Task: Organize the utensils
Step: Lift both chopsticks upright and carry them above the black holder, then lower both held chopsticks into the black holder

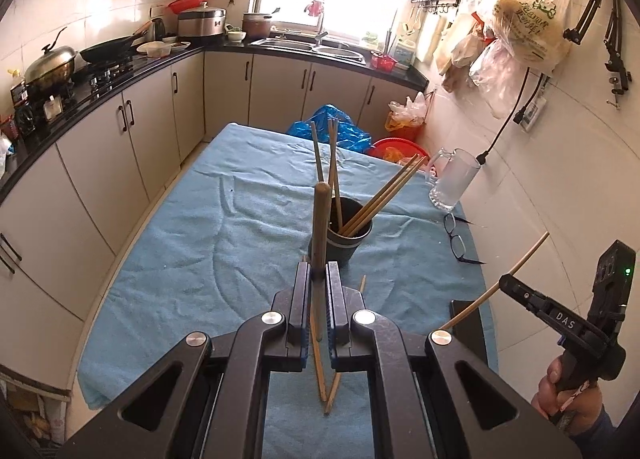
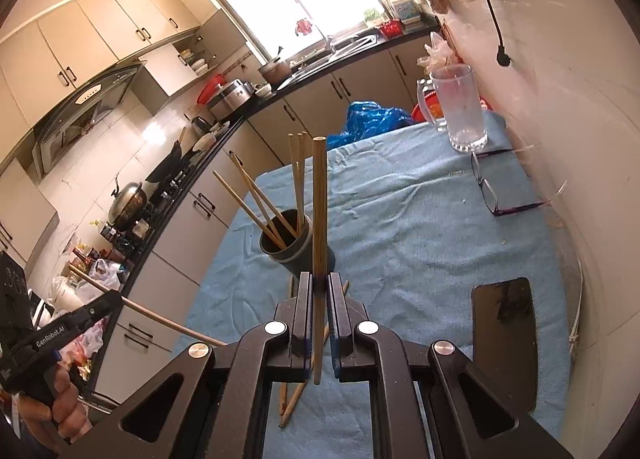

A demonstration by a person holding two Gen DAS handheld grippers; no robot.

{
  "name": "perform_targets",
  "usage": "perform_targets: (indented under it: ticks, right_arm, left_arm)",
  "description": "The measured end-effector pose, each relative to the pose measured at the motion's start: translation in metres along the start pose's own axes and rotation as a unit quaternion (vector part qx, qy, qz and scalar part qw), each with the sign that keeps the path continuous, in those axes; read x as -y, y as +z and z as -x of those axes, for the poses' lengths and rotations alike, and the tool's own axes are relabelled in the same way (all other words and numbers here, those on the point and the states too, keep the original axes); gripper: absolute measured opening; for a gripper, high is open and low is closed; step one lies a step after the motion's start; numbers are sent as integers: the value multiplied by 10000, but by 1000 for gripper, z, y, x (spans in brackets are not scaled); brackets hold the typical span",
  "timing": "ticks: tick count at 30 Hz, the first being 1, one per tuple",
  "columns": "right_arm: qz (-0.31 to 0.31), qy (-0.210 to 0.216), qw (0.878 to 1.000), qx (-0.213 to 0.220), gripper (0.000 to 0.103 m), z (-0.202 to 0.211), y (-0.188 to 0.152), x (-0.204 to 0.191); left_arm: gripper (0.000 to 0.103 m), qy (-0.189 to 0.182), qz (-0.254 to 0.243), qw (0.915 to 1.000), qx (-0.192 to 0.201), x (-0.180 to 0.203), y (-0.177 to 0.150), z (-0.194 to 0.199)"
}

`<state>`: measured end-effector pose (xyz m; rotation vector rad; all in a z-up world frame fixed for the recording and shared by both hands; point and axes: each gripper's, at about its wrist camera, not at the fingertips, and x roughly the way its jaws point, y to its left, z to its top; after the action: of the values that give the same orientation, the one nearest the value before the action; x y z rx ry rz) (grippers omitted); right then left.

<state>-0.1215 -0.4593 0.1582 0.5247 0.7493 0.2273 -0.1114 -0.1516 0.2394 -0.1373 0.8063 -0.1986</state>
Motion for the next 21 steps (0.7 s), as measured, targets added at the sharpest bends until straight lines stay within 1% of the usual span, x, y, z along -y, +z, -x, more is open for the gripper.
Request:
perform_targets:
  ticks: [3,7,11,17,21]
  right_arm:
    - [-94,0,9999,39,7,-1,1,2]
    - [-208,-70,9995,224,7,-1,7,0]
    - [-204,-202,9991,319,7,-1,13,-7]
    - [-309,-260,9979,513,7,-4,20,-14]
    - [-383,-287,9974,543,7,-7,22,-15]
  left_arm:
    - [6,-59,-72,10000,4,1,6,-4]
    - [6,-208,-234,9995,-2,0,17,-11]
    - [6,-368,-239,9990,27,-7,30,-15]
    - [6,-434,-418,9982,21,-13,47,-22]
    - [6,-482,-445,9978,48,-16,58,-24]
